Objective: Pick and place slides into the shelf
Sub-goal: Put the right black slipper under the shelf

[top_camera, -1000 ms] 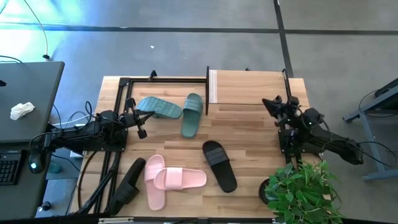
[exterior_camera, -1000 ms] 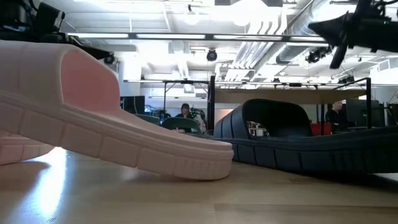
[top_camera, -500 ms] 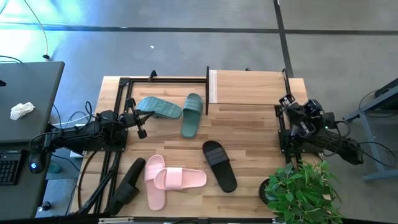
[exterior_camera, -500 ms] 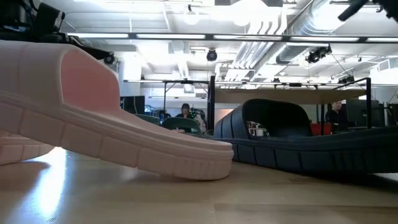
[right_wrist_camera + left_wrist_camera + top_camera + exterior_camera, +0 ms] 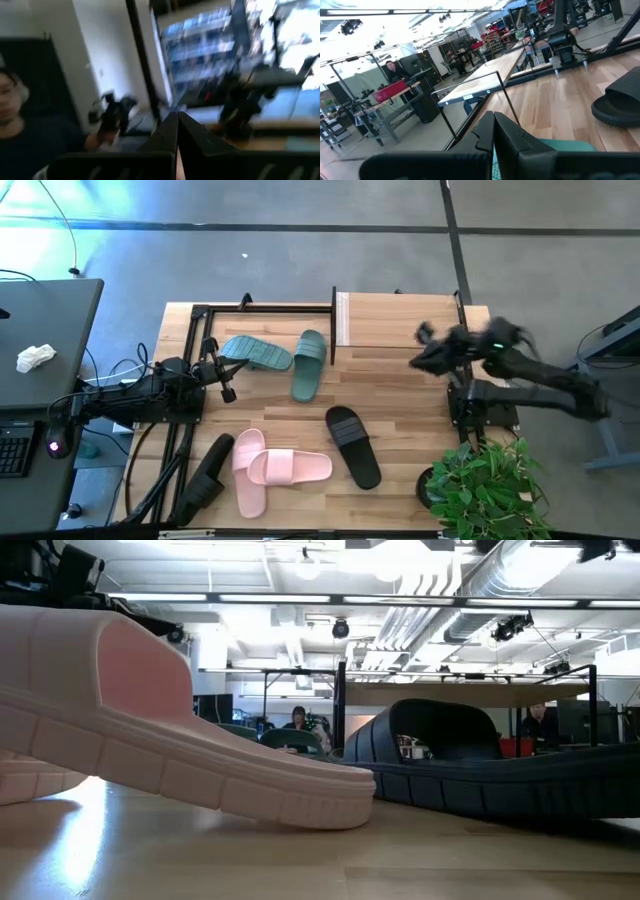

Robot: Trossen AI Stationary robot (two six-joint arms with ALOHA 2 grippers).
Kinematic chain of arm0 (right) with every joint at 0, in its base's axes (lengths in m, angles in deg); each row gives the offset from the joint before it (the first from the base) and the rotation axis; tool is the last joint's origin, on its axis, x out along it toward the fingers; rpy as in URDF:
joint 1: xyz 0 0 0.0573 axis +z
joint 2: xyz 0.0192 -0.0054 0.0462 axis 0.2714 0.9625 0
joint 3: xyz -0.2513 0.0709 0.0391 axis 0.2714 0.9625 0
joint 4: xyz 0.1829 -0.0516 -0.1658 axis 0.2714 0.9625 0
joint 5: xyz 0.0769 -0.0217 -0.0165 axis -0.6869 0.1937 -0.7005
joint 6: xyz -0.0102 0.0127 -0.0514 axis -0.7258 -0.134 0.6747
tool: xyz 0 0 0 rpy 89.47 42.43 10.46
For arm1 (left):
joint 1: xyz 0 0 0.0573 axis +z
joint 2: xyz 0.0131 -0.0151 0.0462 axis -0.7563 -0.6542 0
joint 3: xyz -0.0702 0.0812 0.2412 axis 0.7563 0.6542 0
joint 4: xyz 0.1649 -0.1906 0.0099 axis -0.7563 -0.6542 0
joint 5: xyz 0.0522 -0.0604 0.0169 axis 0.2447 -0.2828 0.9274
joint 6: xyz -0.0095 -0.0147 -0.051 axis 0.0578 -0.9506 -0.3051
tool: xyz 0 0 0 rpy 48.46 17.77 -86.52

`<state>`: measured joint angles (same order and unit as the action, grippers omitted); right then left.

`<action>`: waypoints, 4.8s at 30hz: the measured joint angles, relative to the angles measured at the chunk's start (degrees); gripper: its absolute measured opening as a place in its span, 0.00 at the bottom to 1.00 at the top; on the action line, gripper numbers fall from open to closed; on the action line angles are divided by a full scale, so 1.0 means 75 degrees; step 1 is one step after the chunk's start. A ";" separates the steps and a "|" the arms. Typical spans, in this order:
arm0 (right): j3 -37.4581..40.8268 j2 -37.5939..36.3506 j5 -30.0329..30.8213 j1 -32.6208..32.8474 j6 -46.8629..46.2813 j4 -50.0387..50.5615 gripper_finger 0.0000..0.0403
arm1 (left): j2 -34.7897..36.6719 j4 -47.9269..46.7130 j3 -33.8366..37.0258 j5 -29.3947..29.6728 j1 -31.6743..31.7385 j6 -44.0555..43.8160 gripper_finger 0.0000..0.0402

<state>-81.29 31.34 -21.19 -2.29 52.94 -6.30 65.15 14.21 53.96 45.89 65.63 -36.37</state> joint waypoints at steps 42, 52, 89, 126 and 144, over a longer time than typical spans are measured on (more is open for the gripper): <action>-0.6716 0.8833 0.6938 0.4985 0.2780 0.9250 0.07 | -0.0002 -0.0151 0.0000 0.0003 0.0000 0.0035 0.00; -0.7105 0.9101 0.7891 0.5398 0.2424 0.9818 0.44 | -0.0001 -0.0150 0.0000 0.0003 0.0001 0.0035 0.00; -0.7102 1.0514 0.9959 0.6005 0.0350 1.0397 0.19 | -0.0003 -0.0151 0.0000 0.0003 0.0000 0.0032 0.00; -0.6285 1.0047 1.1481 0.5282 -0.3598 1.4083 0.00 | -0.0012 -0.0157 0.0000 -0.0006 0.0000 0.0032 0.00; -0.1996 0.9042 1.2036 0.4732 -0.5680 1.1853 0.00 | -0.0015 -0.0163 0.0000 -0.0029 0.0000 0.0032 0.00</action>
<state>-96.26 99.15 69.08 33.20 10.34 82.60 65.05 12.98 53.96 45.67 65.63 -36.13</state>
